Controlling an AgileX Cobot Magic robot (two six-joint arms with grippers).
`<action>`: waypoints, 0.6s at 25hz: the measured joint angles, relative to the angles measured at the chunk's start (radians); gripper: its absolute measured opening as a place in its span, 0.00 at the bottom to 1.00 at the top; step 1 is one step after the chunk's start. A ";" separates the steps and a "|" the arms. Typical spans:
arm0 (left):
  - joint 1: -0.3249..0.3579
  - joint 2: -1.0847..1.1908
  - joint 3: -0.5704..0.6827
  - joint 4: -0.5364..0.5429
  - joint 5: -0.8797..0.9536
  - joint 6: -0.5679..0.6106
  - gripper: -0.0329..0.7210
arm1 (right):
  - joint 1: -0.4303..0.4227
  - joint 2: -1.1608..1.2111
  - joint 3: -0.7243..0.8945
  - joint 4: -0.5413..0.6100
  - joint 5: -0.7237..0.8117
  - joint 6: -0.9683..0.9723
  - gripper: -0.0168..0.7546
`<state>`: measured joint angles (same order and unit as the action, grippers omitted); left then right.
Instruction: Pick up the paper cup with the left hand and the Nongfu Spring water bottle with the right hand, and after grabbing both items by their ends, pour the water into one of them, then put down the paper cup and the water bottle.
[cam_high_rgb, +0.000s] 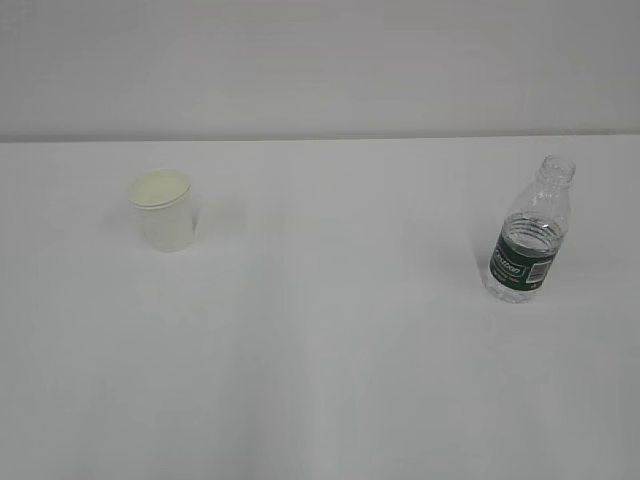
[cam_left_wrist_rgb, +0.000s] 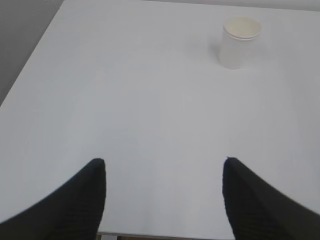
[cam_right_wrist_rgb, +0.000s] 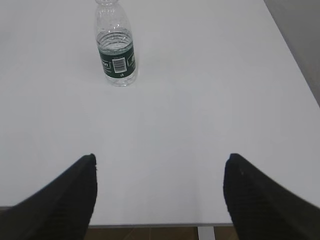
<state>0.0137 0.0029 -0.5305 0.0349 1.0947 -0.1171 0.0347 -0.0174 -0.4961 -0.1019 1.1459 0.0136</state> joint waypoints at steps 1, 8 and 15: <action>0.000 0.000 0.000 0.000 0.000 0.000 0.74 | 0.000 0.000 0.000 0.000 0.000 0.000 0.78; 0.000 0.000 0.000 0.000 0.000 0.000 0.74 | 0.000 0.000 0.000 0.000 0.000 0.000 0.78; 0.000 0.000 0.000 0.000 0.000 0.000 0.74 | 0.000 0.000 0.000 0.000 0.000 0.000 0.78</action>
<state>0.0137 0.0029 -0.5305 0.0349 1.0947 -0.1171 0.0347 -0.0174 -0.4961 -0.1019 1.1459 0.0136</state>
